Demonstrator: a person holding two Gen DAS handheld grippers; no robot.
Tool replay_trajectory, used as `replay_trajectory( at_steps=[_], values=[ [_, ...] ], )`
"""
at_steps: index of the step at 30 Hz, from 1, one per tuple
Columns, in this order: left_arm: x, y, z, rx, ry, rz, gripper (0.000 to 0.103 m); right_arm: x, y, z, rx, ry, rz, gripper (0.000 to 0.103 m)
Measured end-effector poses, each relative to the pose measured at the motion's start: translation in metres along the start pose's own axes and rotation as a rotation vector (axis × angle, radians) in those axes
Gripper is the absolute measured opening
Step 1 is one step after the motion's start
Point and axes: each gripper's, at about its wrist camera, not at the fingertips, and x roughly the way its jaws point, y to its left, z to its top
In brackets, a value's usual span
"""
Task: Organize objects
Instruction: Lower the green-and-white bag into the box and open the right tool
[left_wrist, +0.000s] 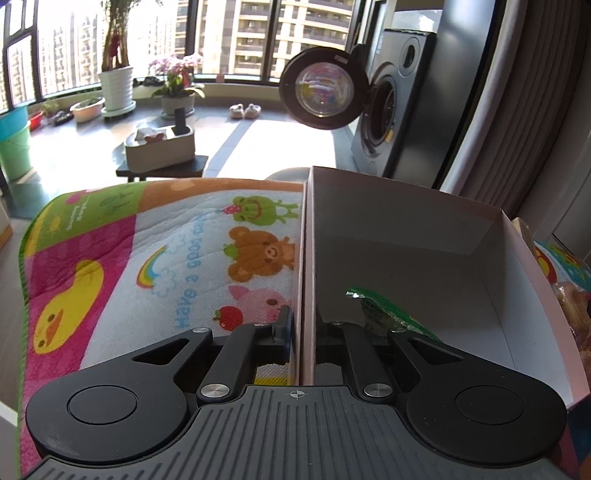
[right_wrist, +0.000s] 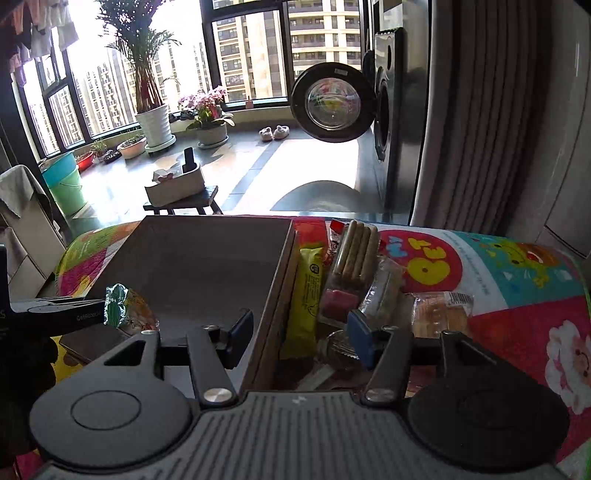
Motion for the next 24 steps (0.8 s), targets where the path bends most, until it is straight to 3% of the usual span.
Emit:
replay_trajectory(
  at_steps=[6,10,14,18,22,24],
  values=[
    [-0.003,0.004,0.001,0.014,-0.060,-0.031,0.011,0.000,0.017,0.002,-0.024,-0.022,0.048,0.059],
    [-0.003,0.007,-0.001,0.041,-0.033,-0.059,0.013,0.008,0.052,0.005,-0.072,0.038,0.224,0.058],
    [-0.004,0.011,-0.001,0.041,-0.019,-0.073,0.014,0.035,0.098,0.003,-0.171,0.136,0.323,0.050],
    [-0.003,0.015,-0.002,0.032,-0.021,-0.085,0.014,0.058,0.121,0.000,-0.233,0.164,0.207,0.041],
    [-0.002,0.018,-0.002,0.018,-0.020,-0.099,0.015,0.064,0.105,0.010,-0.177,0.107,0.079,0.040],
    [-0.002,0.018,-0.002,0.018,-0.020,-0.101,0.015,0.060,0.090,0.015,-0.130,0.088,0.064,0.040]
  ],
)
